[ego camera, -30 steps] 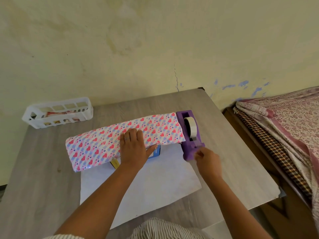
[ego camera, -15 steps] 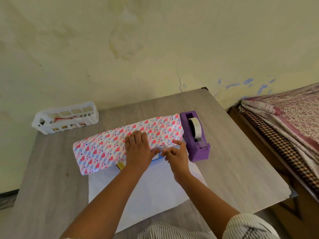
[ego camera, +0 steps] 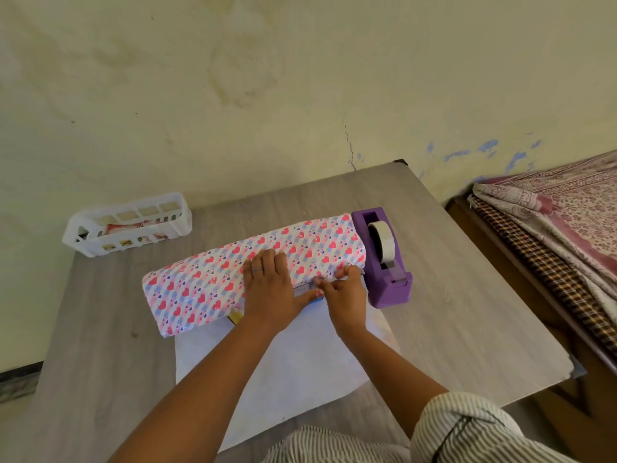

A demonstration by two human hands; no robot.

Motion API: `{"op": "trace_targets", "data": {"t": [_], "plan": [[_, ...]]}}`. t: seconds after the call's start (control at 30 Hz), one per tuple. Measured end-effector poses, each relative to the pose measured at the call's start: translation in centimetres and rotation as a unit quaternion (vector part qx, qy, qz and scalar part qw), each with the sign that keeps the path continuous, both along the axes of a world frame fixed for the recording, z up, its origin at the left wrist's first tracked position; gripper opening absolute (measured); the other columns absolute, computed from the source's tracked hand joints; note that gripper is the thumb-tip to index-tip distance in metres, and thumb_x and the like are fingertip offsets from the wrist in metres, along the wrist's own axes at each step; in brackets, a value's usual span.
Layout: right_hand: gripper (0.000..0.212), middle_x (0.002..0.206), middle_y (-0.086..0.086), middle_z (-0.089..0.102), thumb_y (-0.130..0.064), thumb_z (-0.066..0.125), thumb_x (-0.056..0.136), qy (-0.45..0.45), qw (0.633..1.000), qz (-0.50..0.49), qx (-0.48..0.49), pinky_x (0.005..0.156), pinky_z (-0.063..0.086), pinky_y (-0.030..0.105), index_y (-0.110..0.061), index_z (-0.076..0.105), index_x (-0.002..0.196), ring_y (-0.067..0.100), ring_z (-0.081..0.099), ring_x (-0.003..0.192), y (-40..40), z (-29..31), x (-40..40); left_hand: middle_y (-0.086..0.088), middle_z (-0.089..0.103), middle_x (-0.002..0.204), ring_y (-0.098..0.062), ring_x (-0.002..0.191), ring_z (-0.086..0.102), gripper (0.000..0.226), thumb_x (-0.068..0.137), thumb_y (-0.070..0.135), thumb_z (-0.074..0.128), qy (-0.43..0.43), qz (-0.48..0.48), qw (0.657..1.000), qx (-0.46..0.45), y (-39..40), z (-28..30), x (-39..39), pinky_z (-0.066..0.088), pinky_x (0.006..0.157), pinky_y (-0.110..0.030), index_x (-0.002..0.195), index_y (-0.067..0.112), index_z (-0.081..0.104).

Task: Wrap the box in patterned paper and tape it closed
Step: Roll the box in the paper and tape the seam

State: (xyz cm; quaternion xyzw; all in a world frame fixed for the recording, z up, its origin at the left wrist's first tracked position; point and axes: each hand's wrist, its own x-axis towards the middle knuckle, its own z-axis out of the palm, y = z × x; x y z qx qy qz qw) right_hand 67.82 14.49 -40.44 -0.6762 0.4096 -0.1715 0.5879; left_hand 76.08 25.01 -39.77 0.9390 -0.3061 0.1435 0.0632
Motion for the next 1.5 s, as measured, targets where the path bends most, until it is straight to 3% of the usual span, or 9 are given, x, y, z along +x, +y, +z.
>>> {"op": "trace_targets", "data": {"t": [0.1, 0.27, 0.5, 0.6, 0.7, 0.9, 1.1, 1.27, 1.5], "plan": [[0.035, 0.09, -0.002, 0.061, -0.041, 0.064, 0.085, 0.132, 0.99, 0.009, -0.047, 0.071, 0.057, 0.029, -0.017, 0.047, 0.103, 0.012, 0.063, 0.064, -0.5, -0.5, -0.2, -0.019, 0.058, 0.112, -0.038, 0.103, 0.058, 0.09, 0.061, 0.078, 0.044, 0.006, 0.004, 1.0, -0.015, -0.1, -0.3, -0.2, 0.047, 0.091, -0.051, 0.114, 0.006, 0.048], [0.026, 0.071, 0.001, 0.065, -0.04, 0.064, 0.087, 0.259, 0.961, 0.094, -0.033, 0.073, 0.056, 0.03, -0.016, 0.052, 0.084, 0.009, 0.058, 0.056, -0.3, -1.3, -0.6, -0.019, 0.057, 0.112, -0.038, 0.104, 0.057, 0.086, 0.062, 0.068, 0.068, 0.001, 0.013, 1.0, -0.02, -0.3, -0.7, -0.5, 0.047, 0.092, -0.05, 0.114, 0.008, 0.036], [0.006, 0.078, 0.005, 0.058, -0.013, 0.058, 0.09, 0.14, 0.973, -0.045, -0.176, 0.056, 0.042, 0.026, -0.011, 0.054, 0.086, 0.016, 0.052, 0.067, -7.3, 3.5, -5.7, -0.02, 0.056, 0.113, -0.038, 0.103, 0.056, 0.091, 0.055, 0.067, 0.074, -0.012, 0.001, 1.0, -0.021, 0.0, -0.9, -0.1, 0.045, 0.093, -0.049, 0.113, 0.006, 0.041], [0.011, 0.085, 0.007, 0.057, -0.022, 0.059, 0.091, 0.206, 0.972, -0.05, -0.103, 0.062, 0.051, 0.036, -0.013, 0.053, 0.091, 0.022, 0.057, 0.07, -10.6, 4.5, -6.1, -0.021, 0.056, 0.113, -0.039, 0.104, 0.055, 0.09, 0.055, 0.067, 0.075, -0.01, 0.0, 1.0, -0.018, -0.1, -0.8, 0.0, 0.045, 0.093, -0.05, 0.114, 0.004, 0.046], [0.019, 0.09, 0.009, 0.058, -0.031, 0.059, 0.092, 0.222, 0.974, -0.007, 0.036, 0.063, 0.052, 0.032, -0.013, 0.056, 0.098, 0.018, 0.053, 0.071, -11.7, 4.8, -5.5, -0.021, 0.056, 0.113, -0.039, 0.104, 0.056, 0.09, 0.054, 0.066, 0.076, -0.006, 0.001, 1.0, -0.017, -0.1, -0.8, -0.2, 0.045, 0.093, -0.05, 0.113, 0.003, 0.05], [0.013, 0.091, 0.015, 0.052, -0.006, 0.056, 0.089, 0.202, 0.964, -0.014, 0.173, 0.061, 0.048, 0.029, -0.004, 0.056, 0.102, 0.022, 0.051, 0.074, -12.7, 6.0, -4.5, -0.021, 0.057, 0.11, -0.039, 0.101, 0.058, 0.092, 0.052, 0.065, 0.077, -0.012, -0.001, 1.0, -0.02, -0.1, -0.7, -0.1, 0.047, 0.09, -0.05, 0.112, 0.004, 0.046], [0.021, 0.091, 0.012, 0.047, -0.003, 0.058, 0.087, 0.112, 0.947, -0.092, 0.288, 0.079, 0.051, 0.035, -0.004, 0.052, 0.107, 0.023, 0.051, 0.078, -12.4, 6.8, -4.4, -0.021, 0.058, 0.109, -0.039, 0.1, 0.058, 0.092, 0.05, 0.064, 0.079, -0.018, 0.002, 1.0, -0.025, -0.2, -0.7, -0.2, 0.047, 0.09, -0.049, 0.112, 0.005, 0.045], [0.006, 0.085, 0.007, 0.047, -0.002, 0.055, 0.088, 0.063, 0.947, -0.159, 0.273, 0.089, 0.053, 0.042, -0.007, 0.052, 0.086, 0.024, 0.054, 0.081, -11.0, 6.0, -4.9, -0.02, 0.057, 0.111, -0.038, 0.102, 0.057, 0.093, 0.052, 0.066, 0.077, -0.012, 0.006, 1.0, -0.017, -0.2, -0.8, -0.1, 0.046, 0.091, -0.049, 0.114, 0.005, 0.044], [0.006, 0.092, 0.005, 0.055, 0.003, 0.053, 0.088, -0.028, 0.951, -0.178, 0.251, 0.068, 0.055, 0.036, -0.001, 0.058, 0.087, 0.026, 0.058, 0.082, -9.3, 4.1, -6.5, -0.021, 0.057, 0.11, -0.039, 0.101, 0.057, 0.094, 0.051, 0.065, 0.078, -0.012, 0.002, 1.0, -0.021, -0.2, -0.8, -0.1, 0.047, 0.09, -0.05, 0.113, 0.005, 0.042]]}}
